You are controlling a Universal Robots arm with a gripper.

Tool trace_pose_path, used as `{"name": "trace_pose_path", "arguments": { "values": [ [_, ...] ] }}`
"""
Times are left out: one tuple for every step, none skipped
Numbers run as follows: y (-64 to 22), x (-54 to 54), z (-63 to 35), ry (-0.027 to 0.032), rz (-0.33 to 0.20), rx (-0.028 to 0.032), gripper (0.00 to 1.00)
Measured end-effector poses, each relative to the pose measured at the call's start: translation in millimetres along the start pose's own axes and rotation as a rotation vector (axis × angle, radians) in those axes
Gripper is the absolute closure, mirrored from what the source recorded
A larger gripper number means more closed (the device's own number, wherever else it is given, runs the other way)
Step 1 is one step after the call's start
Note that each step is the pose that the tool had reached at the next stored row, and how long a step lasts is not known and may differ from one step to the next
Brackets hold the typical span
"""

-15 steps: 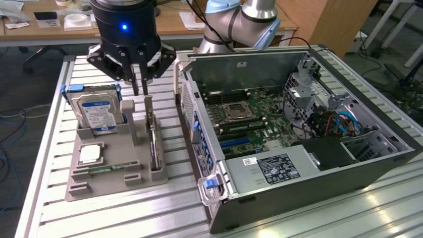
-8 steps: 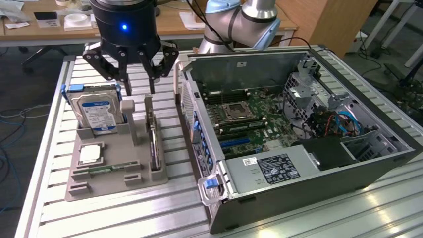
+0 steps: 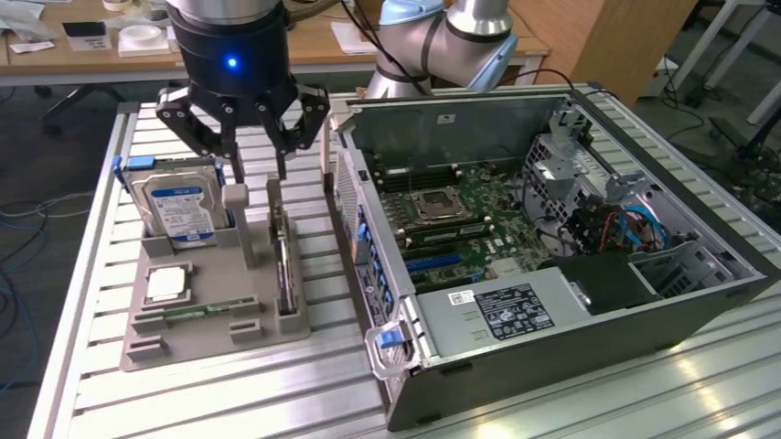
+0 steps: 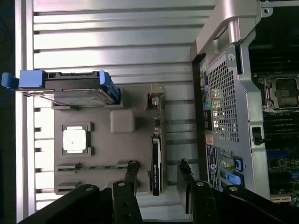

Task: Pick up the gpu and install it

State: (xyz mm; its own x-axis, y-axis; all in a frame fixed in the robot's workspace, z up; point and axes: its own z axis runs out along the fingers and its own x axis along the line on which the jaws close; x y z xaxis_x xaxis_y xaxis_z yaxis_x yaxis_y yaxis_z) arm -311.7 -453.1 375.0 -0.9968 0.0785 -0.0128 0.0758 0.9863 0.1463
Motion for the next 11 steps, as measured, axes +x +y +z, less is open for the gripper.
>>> {"name": "trace_pose_path", "arguments": {
  "values": [
    [-0.3, 0.1, 1.7, 0.0001, 0.000, 0.0001, 0.53],
    [-0.5, 0.1, 3.5, 0.0001, 0.000, 0.0000, 0.53],
    [-0.8, 0.1, 5.3, 0.0001, 0.000, 0.0001, 0.53],
    [-1.1, 0.2, 7.1, 0.0001, 0.000, 0.0001, 0.53],
    [-1.3, 0.2, 9.0, 0.0001, 0.000, 0.0000, 0.53],
    [-1.6, 0.3, 10.8, 0.0001, 0.000, 0.0001, 0.53],
    [-1.9, 0.3, 12.6, 0.0001, 0.000, 0.0000, 0.53],
    [-2.1, 0.3, 14.3, 0.0001, 0.000, 0.0000, 0.53],
    [-2.3, 0.3, 15.7, 0.0000, 0.000, 0.0000, 0.53],
    [-2.4, 0.4, 16.1, 0.0001, 0.000, 0.0001, 0.53],
    [-2.4, 0.4, 16.1, 0.0001, 0.000, 0.0001, 0.53]
  ]
}}
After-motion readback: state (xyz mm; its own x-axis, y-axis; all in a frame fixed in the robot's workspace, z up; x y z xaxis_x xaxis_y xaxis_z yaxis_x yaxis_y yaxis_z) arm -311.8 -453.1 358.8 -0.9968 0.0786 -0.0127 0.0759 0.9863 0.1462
